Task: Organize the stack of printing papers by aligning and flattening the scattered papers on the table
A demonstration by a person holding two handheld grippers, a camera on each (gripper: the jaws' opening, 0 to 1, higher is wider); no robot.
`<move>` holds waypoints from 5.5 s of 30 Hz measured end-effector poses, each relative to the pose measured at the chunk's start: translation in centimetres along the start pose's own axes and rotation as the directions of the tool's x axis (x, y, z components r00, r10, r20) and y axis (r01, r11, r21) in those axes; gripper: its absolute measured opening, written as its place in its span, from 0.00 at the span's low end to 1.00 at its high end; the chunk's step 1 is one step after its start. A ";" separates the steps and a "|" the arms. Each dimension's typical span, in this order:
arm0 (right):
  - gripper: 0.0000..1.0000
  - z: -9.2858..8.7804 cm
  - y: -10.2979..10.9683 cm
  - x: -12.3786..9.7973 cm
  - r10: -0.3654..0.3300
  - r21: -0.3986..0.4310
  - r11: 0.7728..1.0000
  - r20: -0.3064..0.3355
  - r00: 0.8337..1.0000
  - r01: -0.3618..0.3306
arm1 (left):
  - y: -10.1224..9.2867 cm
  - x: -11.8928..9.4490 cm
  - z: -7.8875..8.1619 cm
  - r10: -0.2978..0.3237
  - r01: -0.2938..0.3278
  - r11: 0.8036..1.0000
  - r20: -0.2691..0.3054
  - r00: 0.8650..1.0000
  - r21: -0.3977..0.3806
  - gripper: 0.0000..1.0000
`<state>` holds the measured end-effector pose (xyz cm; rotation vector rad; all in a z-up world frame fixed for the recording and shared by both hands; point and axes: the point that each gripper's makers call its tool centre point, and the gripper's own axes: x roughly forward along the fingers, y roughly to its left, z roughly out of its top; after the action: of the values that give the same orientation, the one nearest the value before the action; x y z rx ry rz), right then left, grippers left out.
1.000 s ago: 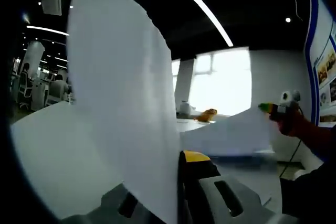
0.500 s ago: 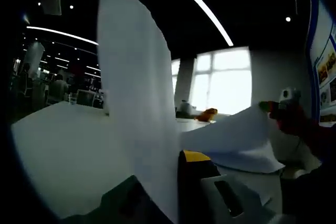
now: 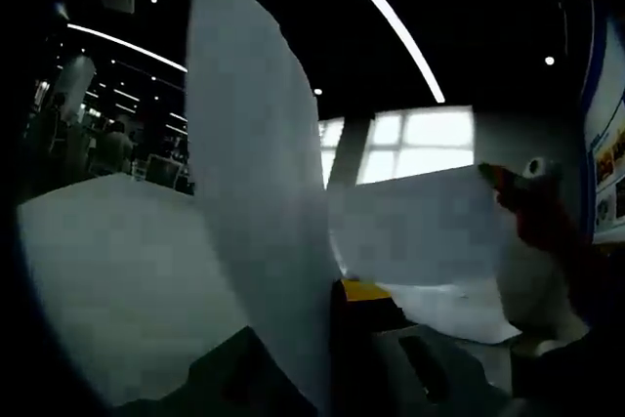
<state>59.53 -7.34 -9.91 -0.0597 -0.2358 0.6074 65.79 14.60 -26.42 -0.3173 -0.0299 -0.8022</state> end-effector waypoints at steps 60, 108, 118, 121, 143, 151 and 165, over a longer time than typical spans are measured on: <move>0.00 -14.8 24.5 0.3 0.539 -0.563 0.544 -0.335 0.773 -0.622 | -2.6 -0.7 1.6 -0.239 0.276 0.876 0.143 0.961 -0.395 0.21; 0.38 -9.0 3.5 1.3 0.262 0.174 0.950 0.001 0.965 -0.259 | -4.9 -1.5 1.8 -0.341 0.347 0.937 0.111 0.934 -0.048 0.05; 0.47 -12.0 1.3 2.9 0.287 0.185 0.947 -0.120 0.950 -0.263 | -5.6 -1.6 1.6 -0.365 0.370 0.928 0.104 0.925 -0.035 0.05; 0.51 -12.9 0.8 3.4 0.295 0.207 0.942 -0.140 0.945 -0.263 | -6.0 -1.7 1.8 -0.382 0.387 0.922 0.113 0.917 -0.025 0.05; 0.01 -13.0 2.0 3.5 0.434 0.419 0.818 0.000 0.901 -0.394 | -6.7 -1.8 1.8 -0.409 0.415 0.910 0.115 0.905 -0.026 0.05; 0.00 -11.8 1.7 3.9 0.425 0.404 0.823 0.030 0.905 -0.400 | -5.7 -1.1 0.9 -0.380 0.387 0.917 0.080 0.921 -0.100 0.06; 0.00 -9.0 2.3 5.9 0.458 0.277 0.853 0.011 0.889 -0.443 | -5.8 -0.7 0.3 -0.372 0.375 0.914 0.047 0.927 -0.155 0.08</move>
<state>65.09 -1.92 -17.71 0.1393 -0.0787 1.1036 61.25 11.39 -24.66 -0.4813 -0.0418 -1.1866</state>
